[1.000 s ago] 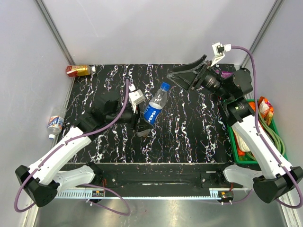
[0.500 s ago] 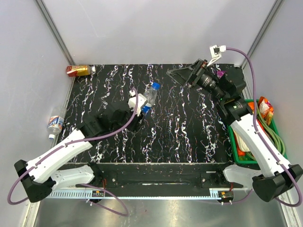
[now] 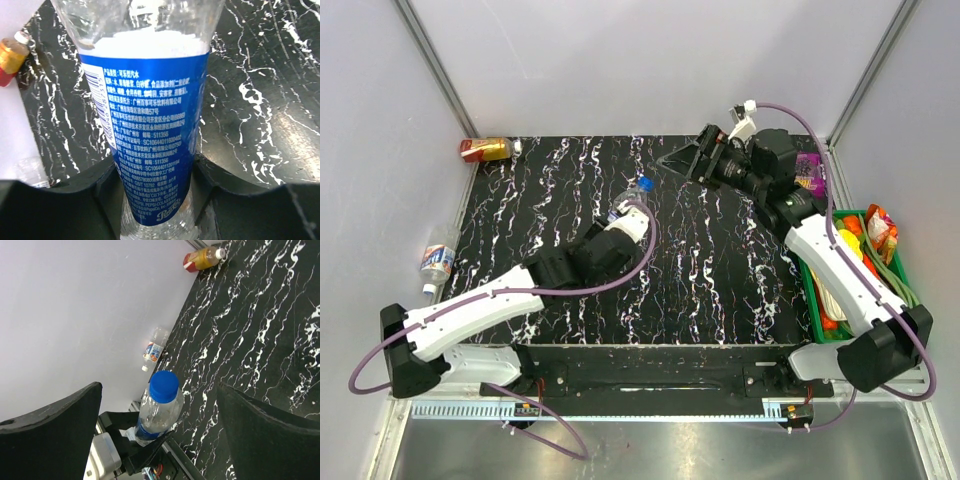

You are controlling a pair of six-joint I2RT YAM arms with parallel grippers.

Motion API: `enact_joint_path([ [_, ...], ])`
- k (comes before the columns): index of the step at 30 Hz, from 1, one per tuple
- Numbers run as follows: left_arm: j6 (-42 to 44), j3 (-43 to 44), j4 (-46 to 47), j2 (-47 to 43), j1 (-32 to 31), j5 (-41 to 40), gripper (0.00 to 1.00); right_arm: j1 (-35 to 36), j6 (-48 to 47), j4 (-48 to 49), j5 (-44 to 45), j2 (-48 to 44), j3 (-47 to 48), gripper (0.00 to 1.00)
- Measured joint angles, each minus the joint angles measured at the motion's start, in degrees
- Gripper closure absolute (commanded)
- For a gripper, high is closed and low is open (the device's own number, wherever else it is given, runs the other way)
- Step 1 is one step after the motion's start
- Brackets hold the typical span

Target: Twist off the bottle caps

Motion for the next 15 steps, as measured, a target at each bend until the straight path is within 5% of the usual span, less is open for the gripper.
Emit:
enact_joint_path([
  [15,-0.2,1.2,-1.4,3.1,-3.9,-8.2,1.0,1.0,4.3,-0.4,-3.3,5.0,0.0,0.05],
])
